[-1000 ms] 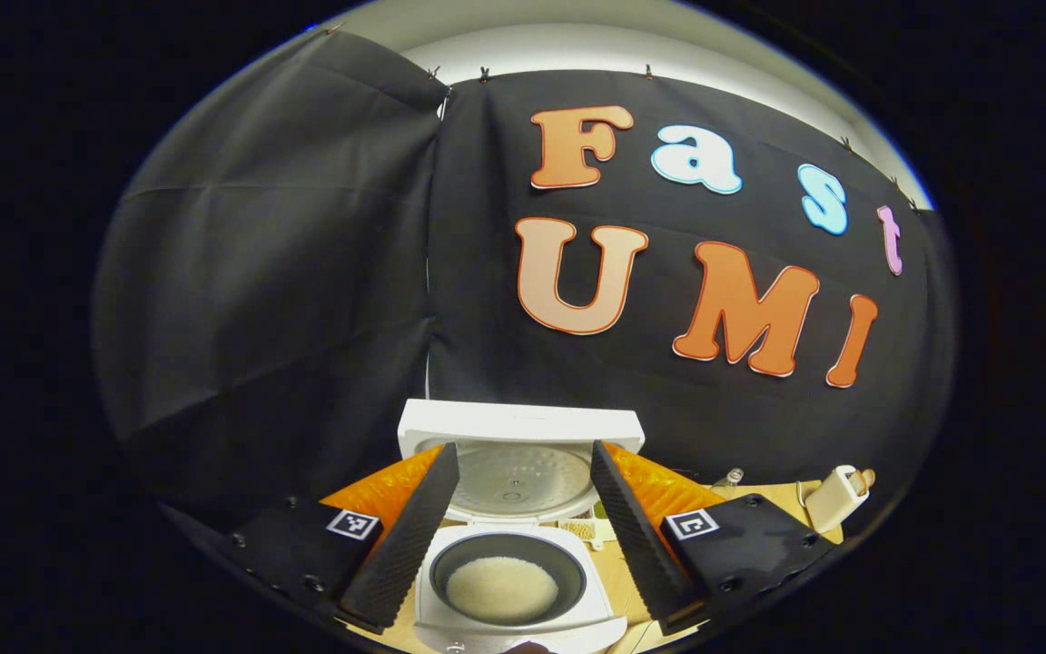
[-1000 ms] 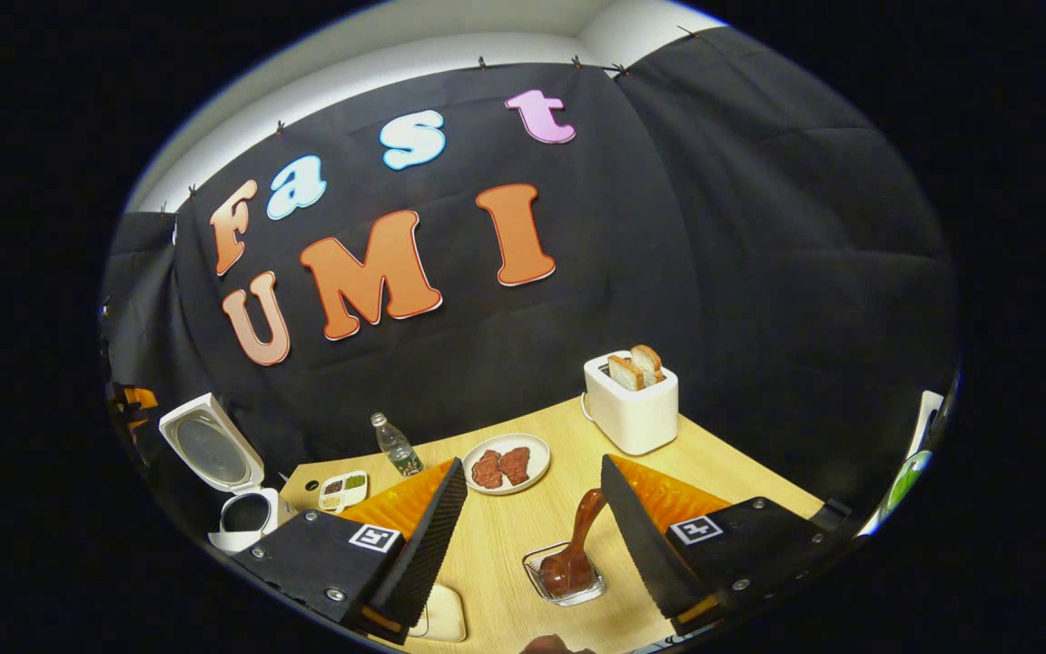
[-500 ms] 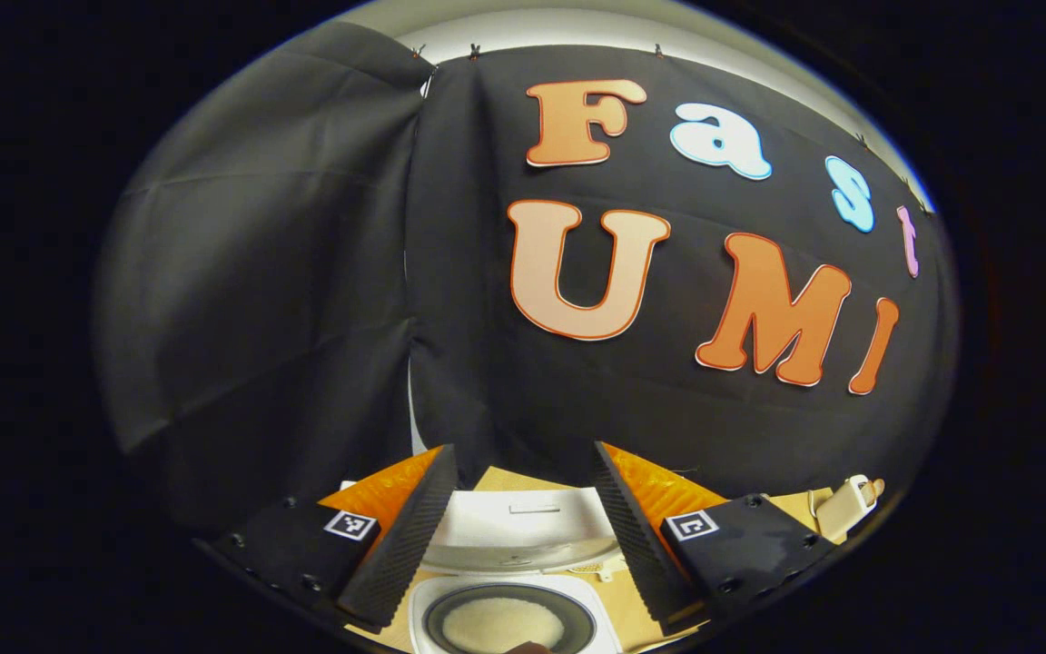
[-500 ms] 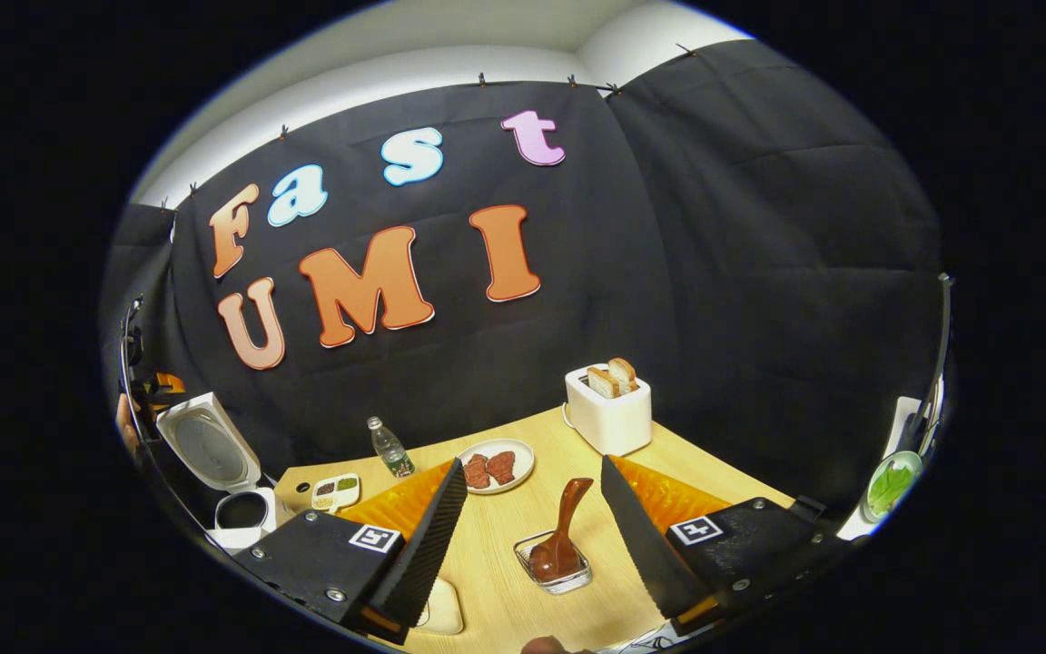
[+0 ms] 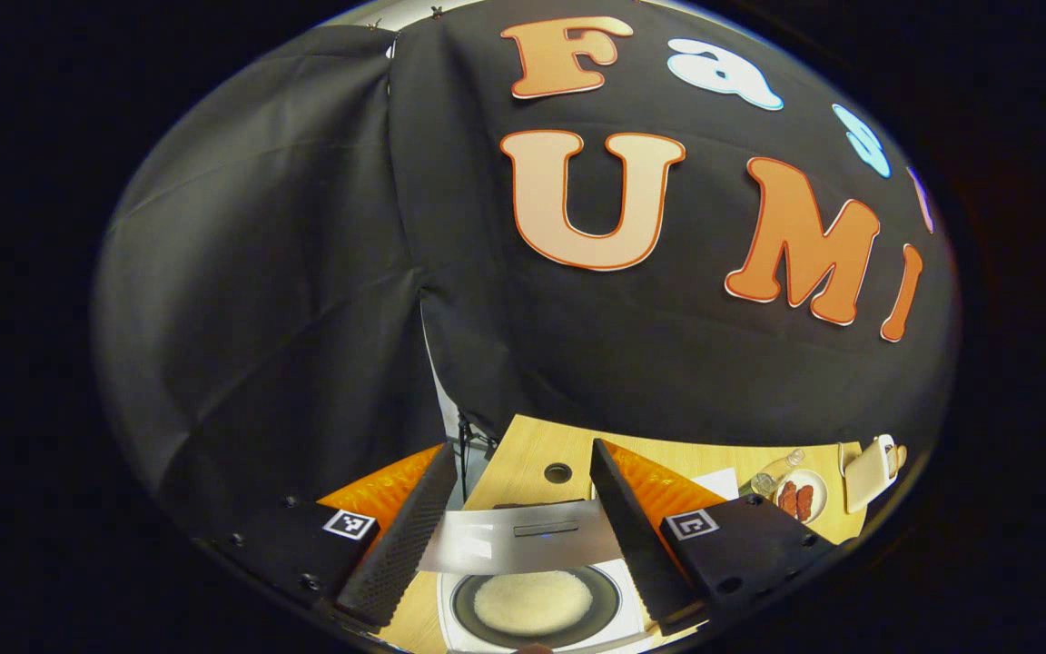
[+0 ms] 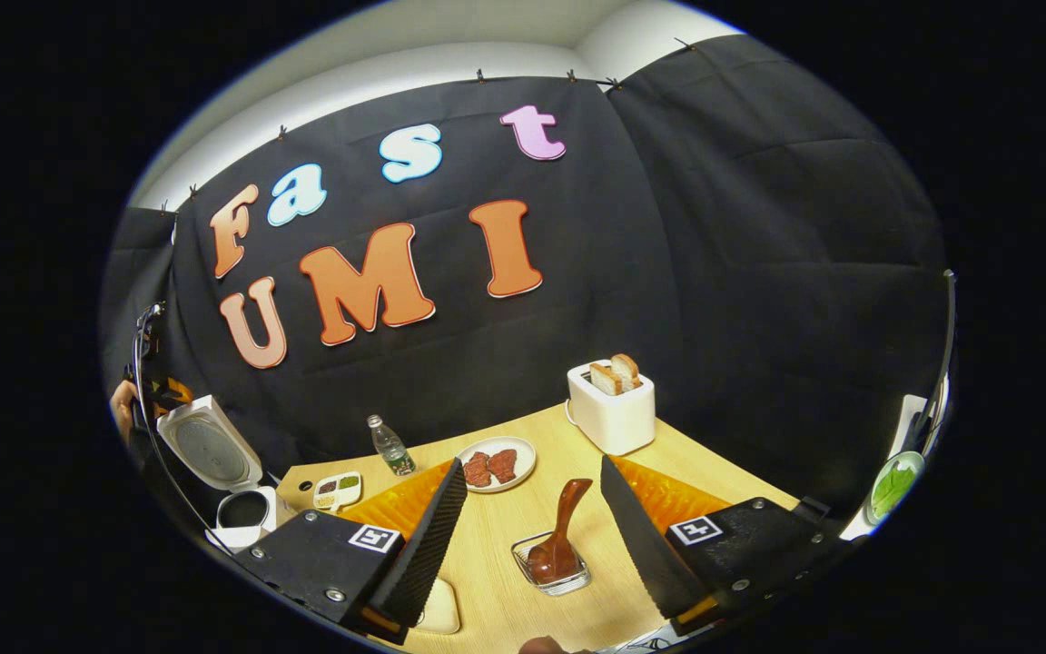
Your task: Close the left gripper, press the button to open the rice cooker; take a wooden spoon from the chopstick holder with the right hand, scoop a spoonful of rice and pour it into the rice cooker, then put the wooden spoon back into the chopstick holder.
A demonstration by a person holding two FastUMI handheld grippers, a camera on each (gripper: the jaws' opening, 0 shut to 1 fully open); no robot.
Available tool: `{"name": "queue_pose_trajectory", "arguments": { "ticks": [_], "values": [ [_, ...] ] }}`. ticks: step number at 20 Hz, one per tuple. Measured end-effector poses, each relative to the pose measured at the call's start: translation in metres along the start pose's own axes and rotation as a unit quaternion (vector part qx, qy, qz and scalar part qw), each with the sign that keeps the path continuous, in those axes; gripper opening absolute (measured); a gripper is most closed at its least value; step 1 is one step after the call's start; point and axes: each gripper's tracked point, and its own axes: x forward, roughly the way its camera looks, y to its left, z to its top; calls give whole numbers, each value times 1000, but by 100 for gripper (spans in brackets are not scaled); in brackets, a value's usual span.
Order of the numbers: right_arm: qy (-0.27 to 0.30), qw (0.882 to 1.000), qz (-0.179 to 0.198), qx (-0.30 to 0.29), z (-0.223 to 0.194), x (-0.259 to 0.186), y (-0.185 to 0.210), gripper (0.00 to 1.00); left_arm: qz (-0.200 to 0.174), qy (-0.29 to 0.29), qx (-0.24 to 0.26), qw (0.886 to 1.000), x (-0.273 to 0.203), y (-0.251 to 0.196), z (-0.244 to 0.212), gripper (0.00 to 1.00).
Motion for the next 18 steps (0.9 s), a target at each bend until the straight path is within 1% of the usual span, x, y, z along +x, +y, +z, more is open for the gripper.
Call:
{"name": "queue_pose_trajectory", "arguments": {
  "ticks": [2,4,7,10,12,15,18],
  "values": [
    [11,1000,12,-8,-6,4,6,92,-9,18,-10,1000,-3,-4,-7,100],
    [15,1000,20,-17,-9,6,10,93,-15,38,-22,999,-18,-12,-24,100],
    [26,999,34,-16,-14,7,16,93,-11,96,-36,995,-24,-14,-58,100],
    [28,999,37,-17,-15,9,15,92,-7,183,-43,982,-32,-20,-108,100],
    [34,999,41,-8,-18,8,14,93,-4,214,-19,977,-34,-24,-135,100],
    [38,998,43,-9,-19,7,12,93,3,284,-22,958,-46,-26,-171,100],
    [40,998,47,-14,-22,5,15,92,4,326,-16,945,-45,-28,-211,100]
  ]
}}
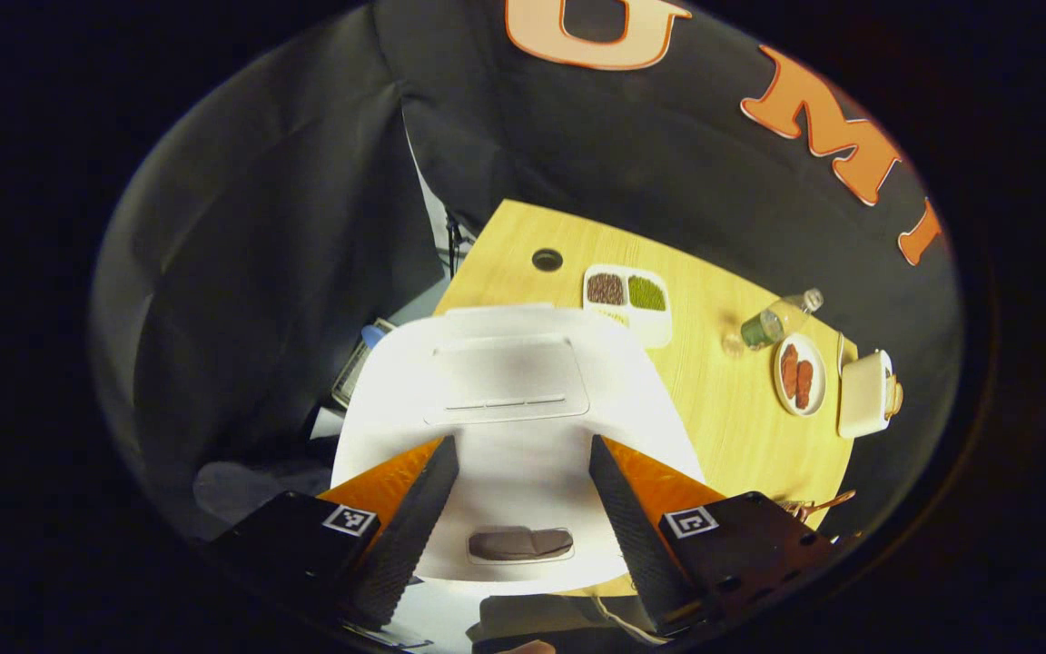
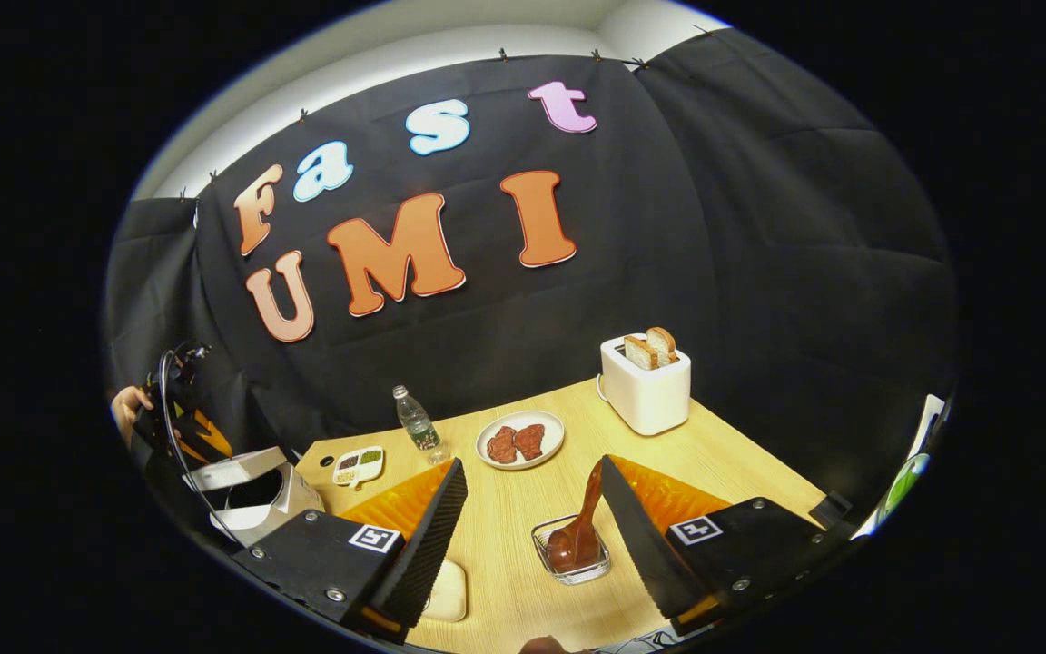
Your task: Close the left gripper, press the button to open the rice cooker; take a wooden spoon from the chopstick holder with the right hand, scoop a spoonful of rice and pour it into the rice cooker, then put the wooden spoon back into the chopstick holder.
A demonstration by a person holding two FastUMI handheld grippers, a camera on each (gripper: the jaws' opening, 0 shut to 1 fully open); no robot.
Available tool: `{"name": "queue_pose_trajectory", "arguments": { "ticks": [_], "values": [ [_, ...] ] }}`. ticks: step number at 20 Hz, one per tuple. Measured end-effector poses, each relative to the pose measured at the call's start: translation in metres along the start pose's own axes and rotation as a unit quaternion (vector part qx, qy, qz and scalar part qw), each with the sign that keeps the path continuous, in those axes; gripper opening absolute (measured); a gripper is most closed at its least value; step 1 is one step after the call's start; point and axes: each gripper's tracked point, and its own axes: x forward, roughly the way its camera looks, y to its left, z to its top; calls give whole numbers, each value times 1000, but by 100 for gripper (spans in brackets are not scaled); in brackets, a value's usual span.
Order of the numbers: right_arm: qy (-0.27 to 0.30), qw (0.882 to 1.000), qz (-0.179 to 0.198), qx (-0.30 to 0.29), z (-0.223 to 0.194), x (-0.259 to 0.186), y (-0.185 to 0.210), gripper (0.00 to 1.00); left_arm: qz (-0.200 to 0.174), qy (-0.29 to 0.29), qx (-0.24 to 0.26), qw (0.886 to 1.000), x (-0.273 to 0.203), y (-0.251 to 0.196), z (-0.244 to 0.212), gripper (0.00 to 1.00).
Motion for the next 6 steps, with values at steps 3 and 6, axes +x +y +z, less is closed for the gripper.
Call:
{"name": "queue_pose_trajectory", "arguments": {
  "ticks": [3,6],
  "values": [
    [9,1000,3,0,-6,0,4,93,10,38,1,999,32,-1,-30,100],
    [16,1000,7,-6,-10,0,9,92,12,50,4,999,43,1,-35,100]
  ]
}}
